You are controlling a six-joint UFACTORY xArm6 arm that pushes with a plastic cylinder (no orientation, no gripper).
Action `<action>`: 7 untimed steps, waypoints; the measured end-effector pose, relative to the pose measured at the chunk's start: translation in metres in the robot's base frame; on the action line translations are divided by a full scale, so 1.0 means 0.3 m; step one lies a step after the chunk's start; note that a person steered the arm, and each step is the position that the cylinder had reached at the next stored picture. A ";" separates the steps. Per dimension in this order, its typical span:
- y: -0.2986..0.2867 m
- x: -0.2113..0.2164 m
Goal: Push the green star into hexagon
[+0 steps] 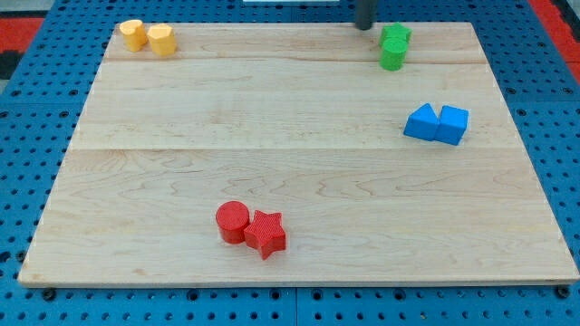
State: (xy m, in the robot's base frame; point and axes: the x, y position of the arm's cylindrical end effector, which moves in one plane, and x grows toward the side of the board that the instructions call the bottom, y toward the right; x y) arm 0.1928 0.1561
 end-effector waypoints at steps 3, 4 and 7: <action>-0.038 0.101; -0.088 0.163; -0.347 0.357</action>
State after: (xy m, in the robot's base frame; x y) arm 0.3000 0.0519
